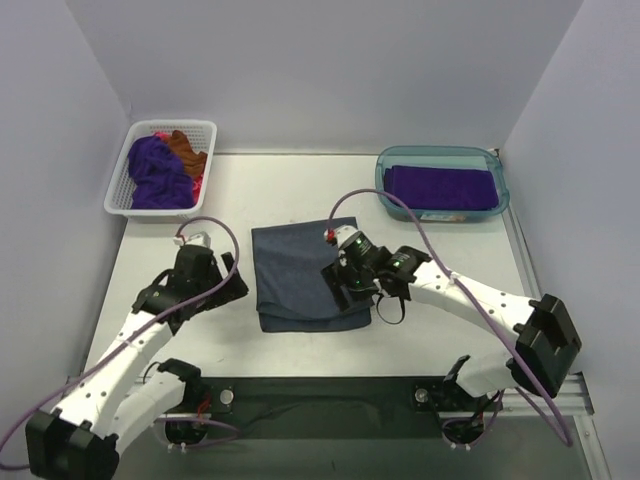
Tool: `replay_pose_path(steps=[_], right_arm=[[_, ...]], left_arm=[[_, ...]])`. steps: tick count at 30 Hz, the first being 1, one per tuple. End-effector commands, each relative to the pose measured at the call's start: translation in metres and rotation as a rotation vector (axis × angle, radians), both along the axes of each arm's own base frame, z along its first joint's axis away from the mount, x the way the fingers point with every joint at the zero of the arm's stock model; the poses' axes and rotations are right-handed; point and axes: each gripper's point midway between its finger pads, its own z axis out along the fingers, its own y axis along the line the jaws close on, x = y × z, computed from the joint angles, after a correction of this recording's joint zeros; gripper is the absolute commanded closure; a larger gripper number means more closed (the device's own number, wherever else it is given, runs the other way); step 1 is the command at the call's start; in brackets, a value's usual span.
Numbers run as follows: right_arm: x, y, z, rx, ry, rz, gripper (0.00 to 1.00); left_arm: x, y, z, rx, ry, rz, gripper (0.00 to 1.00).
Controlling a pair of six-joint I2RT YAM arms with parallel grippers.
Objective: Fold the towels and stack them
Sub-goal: Fold the towel
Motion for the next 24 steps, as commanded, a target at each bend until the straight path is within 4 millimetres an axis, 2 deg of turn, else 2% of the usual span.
replay_pose_path(steps=[1,2,3,4,5,6,7,8,9,10,11,12,13,14,15,17,18,20,21,23,24], right_arm=[[0.008,-0.051,-0.013,-0.104,-0.044,-0.244,0.24],[0.013,-0.062,-0.016,-0.11,-0.041,-0.295,0.25],[0.015,-0.067,-0.018,-0.104,-0.036,-0.327,0.26],[0.018,-0.071,-0.018,-0.093,-0.035,-0.357,0.27],[0.021,-0.071,-0.02,-0.077,-0.042,-0.369,0.33],[0.025,-0.072,-0.019,-0.054,-0.038,-0.378,0.38],[0.029,-0.07,-0.018,-0.038,-0.045,-0.366,0.42],[0.036,-0.063,-0.015,-0.006,-0.061,-0.361,0.51],[0.045,-0.062,-0.011,0.014,-0.07,-0.373,0.56],[0.051,-0.056,-0.014,0.026,-0.063,-0.367,0.6],[0.057,-0.054,-0.013,0.032,-0.063,-0.366,0.64],[0.067,-0.052,-0.016,0.031,-0.055,-0.377,0.66],[0.073,-0.045,-0.015,0.055,-0.048,-0.369,0.67],[0.078,-0.041,-0.017,0.062,-0.038,-0.37,0.68],[0.087,-0.034,-0.022,0.064,-0.023,-0.37,0.68],[0.097,-0.026,-0.028,0.088,0.005,-0.371,0.69],[0.1,-0.023,-0.04,0.074,0.03,-0.375,0.69],[0.112,-0.016,-0.043,0.088,0.037,-0.38,0.7],[0.114,-0.015,-0.055,0.076,0.066,-0.386,0.7],[0.127,-0.01,-0.058,0.096,0.081,-0.394,0.71],[0.129,-0.008,-0.062,0.106,0.099,-0.398,0.71]], left_arm=[[0.004,-0.033,0.018,-0.092,0.037,0.014,0.08],[0.002,-0.045,0.018,-0.071,0.041,-0.029,0.09],[0.006,-0.048,0.009,-0.024,0.072,-0.031,0.1],[0.013,-0.055,0.016,-0.017,0.062,-0.039,0.12],[0.017,-0.059,0.015,-0.001,0.069,-0.045,0.14],[0.022,-0.062,0.005,0.041,0.095,-0.044,0.21],[0.033,-0.067,0.013,0.044,0.075,-0.043,0.23],[0.039,-0.069,0.01,0.065,0.077,-0.045,0.26],[0.05,-0.07,0.002,0.1,0.082,-0.036,0.32],[0.057,-0.072,0.0,0.117,0.082,-0.044,0.34],[0.068,-0.078,0.006,0.113,0.064,-0.048,0.35],[0.076,-0.083,-0.006,0.135,0.088,-0.057,0.37],[0.082,-0.086,-0.011,0.153,0.094,-0.076,0.37],[0.092,-0.091,-0.007,0.154,0.085,-0.078,0.38],[0.097,-0.092,-0.024,0.192,0.123,-0.082,0.39],[0.107,-0.093,-0.033,0.217,0.144,-0.09,0.41],[0.114,-0.096,-0.043,0.228,0.168,-0.092,0.41],[0.122,-0.092,-0.054,0.241,0.198,-0.087,0.42],[0.127,-0.093,-0.064,0.243,0.22,-0.085,0.42],[0.136,-0.088,-0.071,0.24,0.237,-0.075,0.42],[0.138,-0.087,-0.083,0.244,0.265,-0.075,0.42]])
